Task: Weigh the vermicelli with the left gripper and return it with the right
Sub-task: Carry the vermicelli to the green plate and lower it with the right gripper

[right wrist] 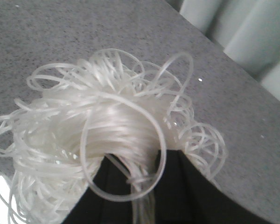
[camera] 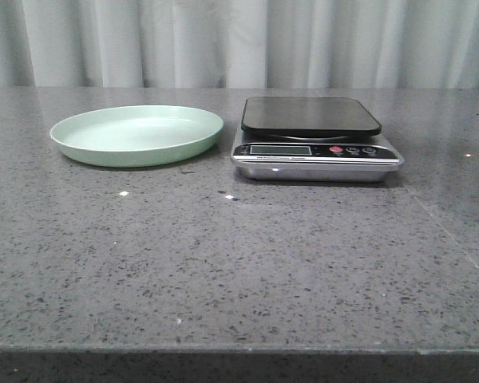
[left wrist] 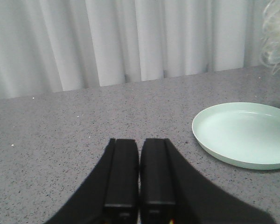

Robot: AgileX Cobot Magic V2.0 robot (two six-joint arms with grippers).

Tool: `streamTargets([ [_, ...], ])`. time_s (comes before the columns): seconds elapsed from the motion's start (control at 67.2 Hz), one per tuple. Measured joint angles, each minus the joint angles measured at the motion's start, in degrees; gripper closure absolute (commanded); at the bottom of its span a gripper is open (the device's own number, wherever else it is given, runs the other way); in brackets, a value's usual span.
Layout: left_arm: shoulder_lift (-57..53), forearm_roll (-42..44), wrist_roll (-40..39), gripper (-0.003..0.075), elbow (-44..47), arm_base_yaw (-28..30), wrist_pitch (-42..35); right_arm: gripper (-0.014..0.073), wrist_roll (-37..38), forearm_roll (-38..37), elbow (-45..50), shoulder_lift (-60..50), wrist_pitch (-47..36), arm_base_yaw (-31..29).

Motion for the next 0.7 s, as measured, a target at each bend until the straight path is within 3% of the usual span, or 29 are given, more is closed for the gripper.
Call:
streamTargets([
  [0.417,0.00,0.00,0.00,0.0584,0.00,0.00,0.00,0.0443,0.00,2.37,0.00,15.25,-5.03,4.90],
  [0.7,0.00,0.00,0.00,0.0584,0.00,0.00,0.00,0.0443,0.00,2.72,0.00,16.56,-5.91,4.90],
])
